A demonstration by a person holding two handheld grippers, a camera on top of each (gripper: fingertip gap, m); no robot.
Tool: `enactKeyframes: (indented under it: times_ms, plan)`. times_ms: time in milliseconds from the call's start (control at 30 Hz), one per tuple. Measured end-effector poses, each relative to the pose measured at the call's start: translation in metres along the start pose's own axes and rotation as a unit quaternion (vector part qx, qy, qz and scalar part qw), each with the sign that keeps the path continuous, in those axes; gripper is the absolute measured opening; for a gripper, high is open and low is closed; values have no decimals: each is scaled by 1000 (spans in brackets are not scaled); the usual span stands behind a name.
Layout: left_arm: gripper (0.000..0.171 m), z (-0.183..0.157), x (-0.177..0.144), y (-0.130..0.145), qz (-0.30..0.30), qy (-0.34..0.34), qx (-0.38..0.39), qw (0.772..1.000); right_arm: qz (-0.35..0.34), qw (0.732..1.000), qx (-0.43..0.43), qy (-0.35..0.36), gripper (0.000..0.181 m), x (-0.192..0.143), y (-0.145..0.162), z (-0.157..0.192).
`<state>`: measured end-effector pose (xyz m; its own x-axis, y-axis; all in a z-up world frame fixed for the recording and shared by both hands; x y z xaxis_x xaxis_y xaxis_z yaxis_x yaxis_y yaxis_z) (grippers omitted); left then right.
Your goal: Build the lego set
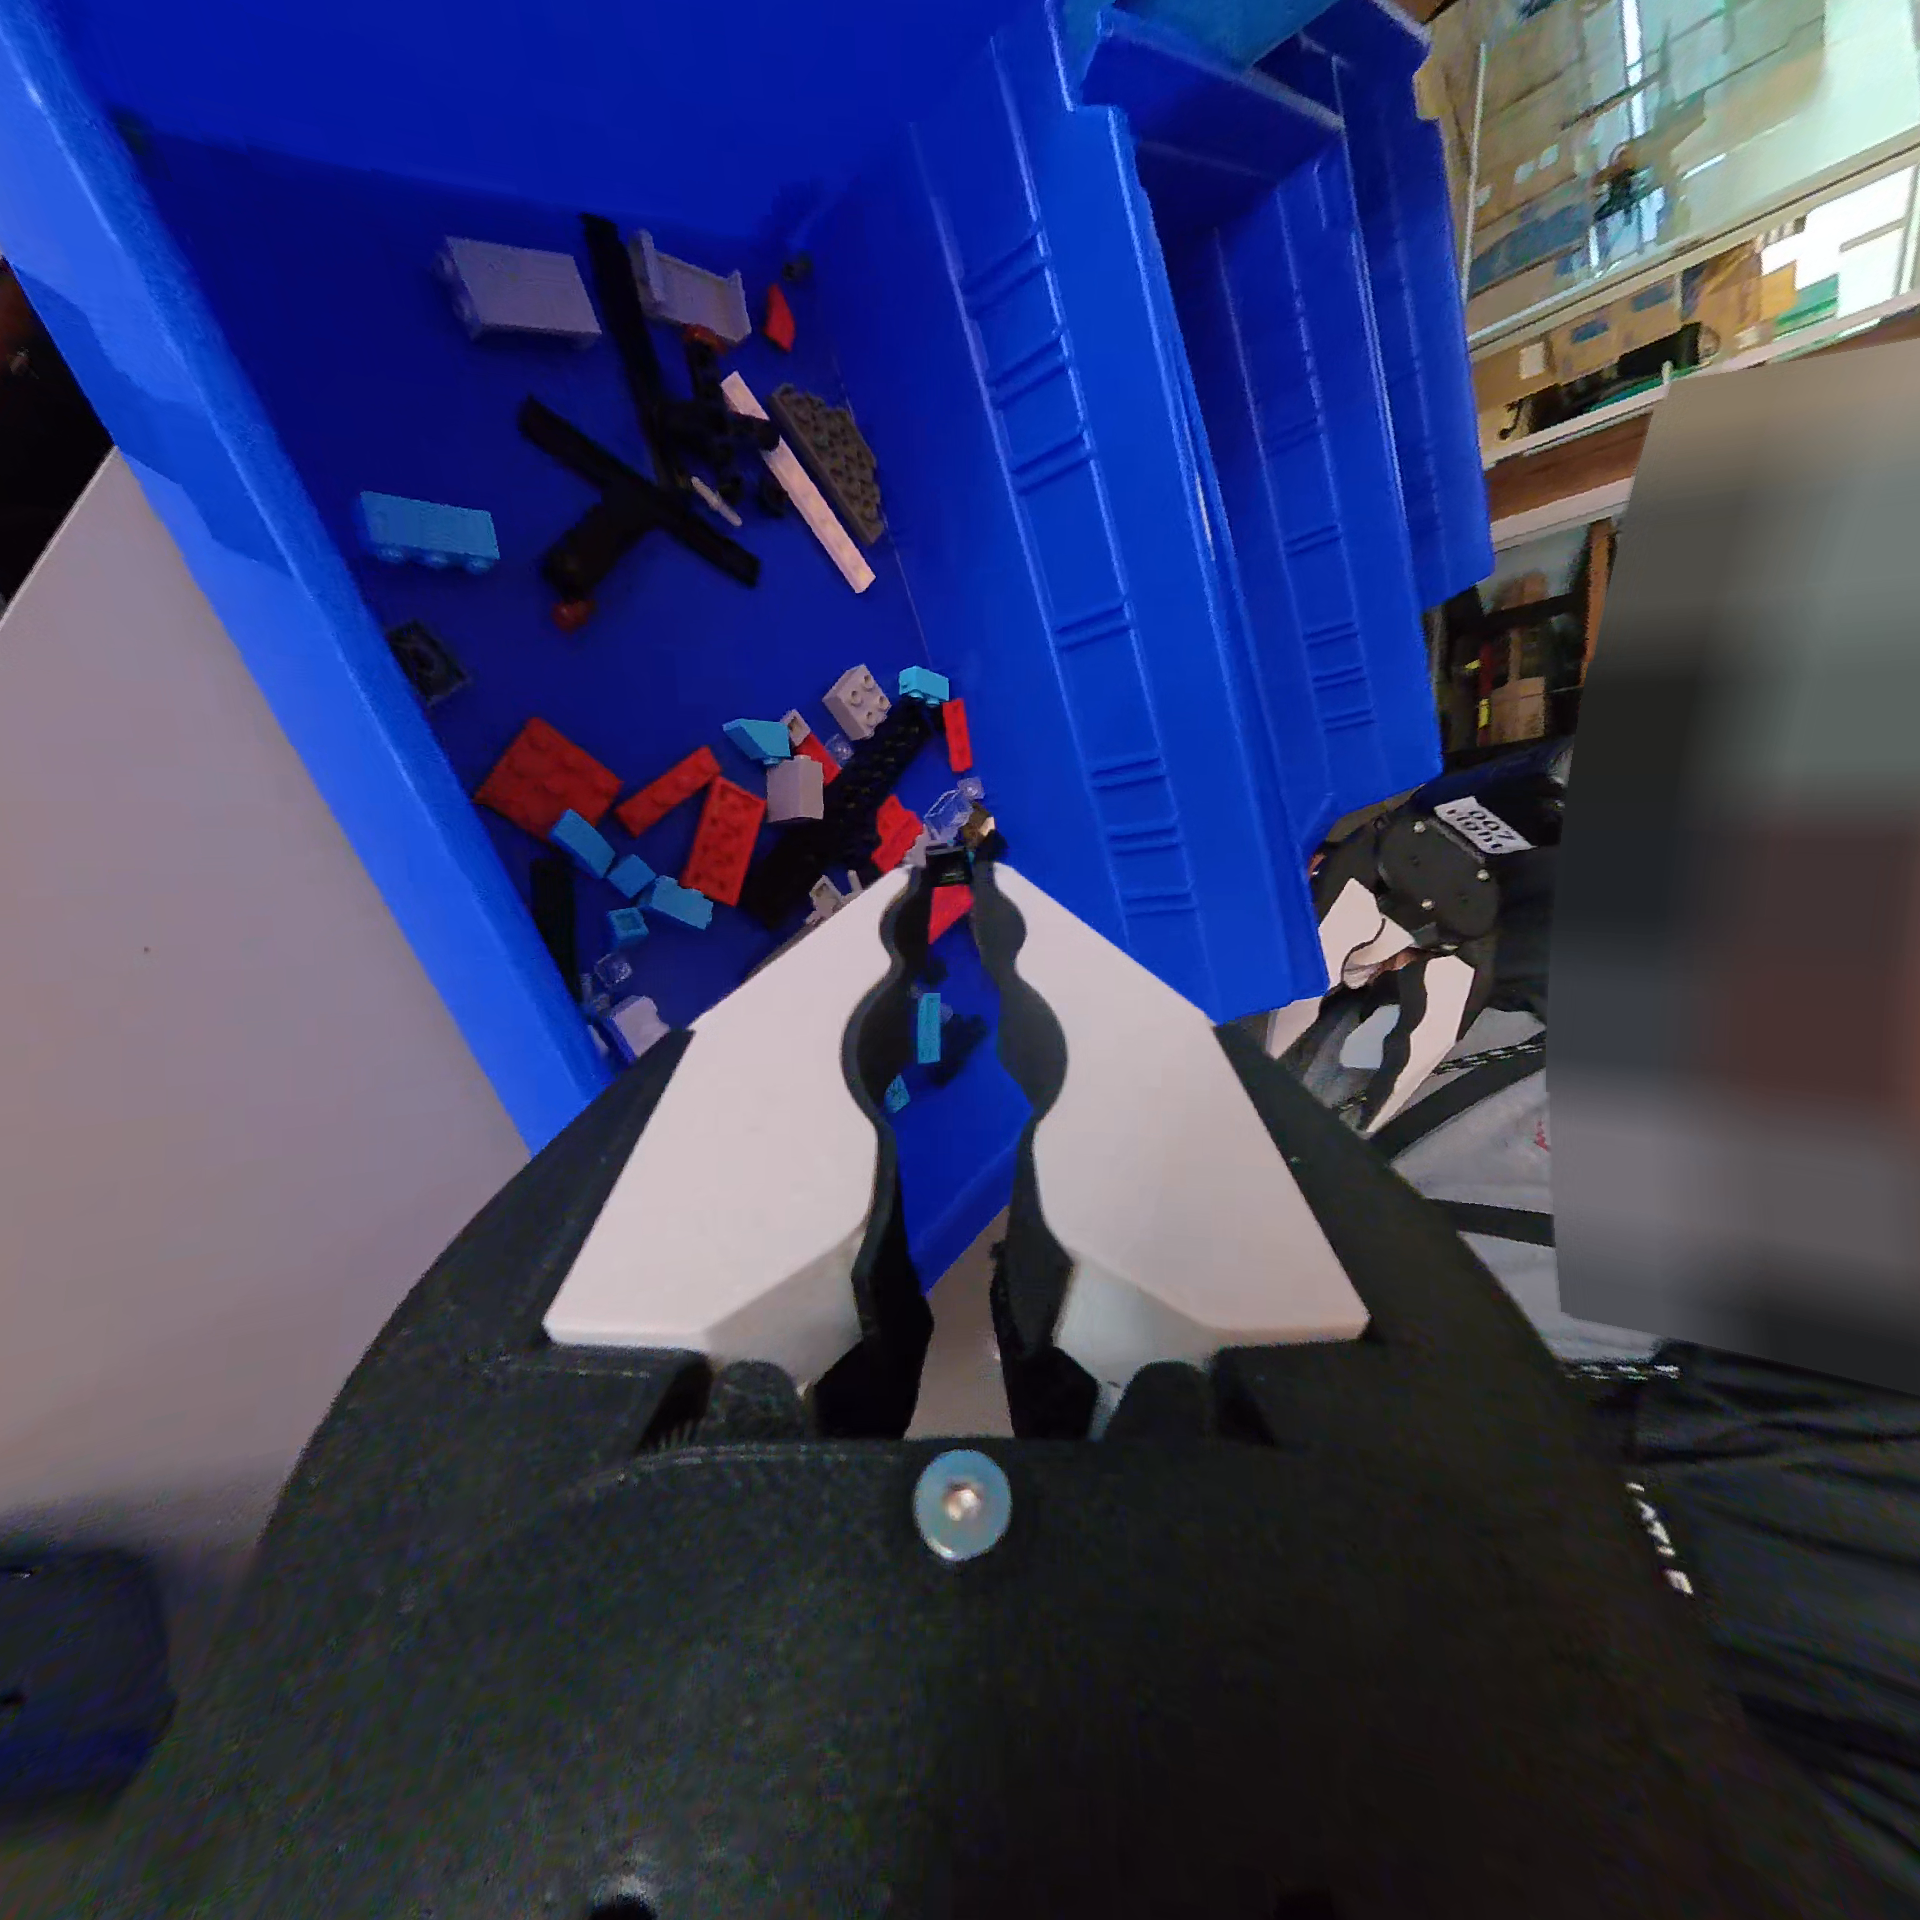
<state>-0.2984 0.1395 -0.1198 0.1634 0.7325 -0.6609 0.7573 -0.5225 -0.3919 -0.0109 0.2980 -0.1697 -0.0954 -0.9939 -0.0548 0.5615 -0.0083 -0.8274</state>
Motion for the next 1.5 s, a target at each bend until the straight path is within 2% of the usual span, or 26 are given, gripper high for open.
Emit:
enactKeyframes:
  times_ms: [300, 633, 1000, 1300, 1500]
  plan:
    - [10, -3, 3, 6, 24, -45, 29, 998, 2, 1000, 1, 0, 47, 0, 0, 0]
    - [11, -15, 4, 6, 10, -75, 54, 996, 2, 1000, 1, 0, 47, 0, 0, 0]
    - [13, -31, 9, 24, -1, -109, 81, 991, 7, 1000, 6, 7, 47, 2, 1, -2]
    - [15, -25, 10, 44, 0, -131, 92, 987, 13, 1000, 13, 19, 47, 4, 2, -6]
    - [15, -23, 14, 47, 5, -133, 98, 986, 14, 1000, 15, 22, 47, 4, 2, -7]
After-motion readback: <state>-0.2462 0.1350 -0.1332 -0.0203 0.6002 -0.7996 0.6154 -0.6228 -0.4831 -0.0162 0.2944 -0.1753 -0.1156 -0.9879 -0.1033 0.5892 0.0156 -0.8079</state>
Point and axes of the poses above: each gripper's, where its closed fingertips meet, x out along the fingers, y out of its underside, z = x × y across the jaws, the point moved 6 cm from there along -x, back along the fingers, and after that the axes turned 8 degrees about -y, right-handed, at the moved point
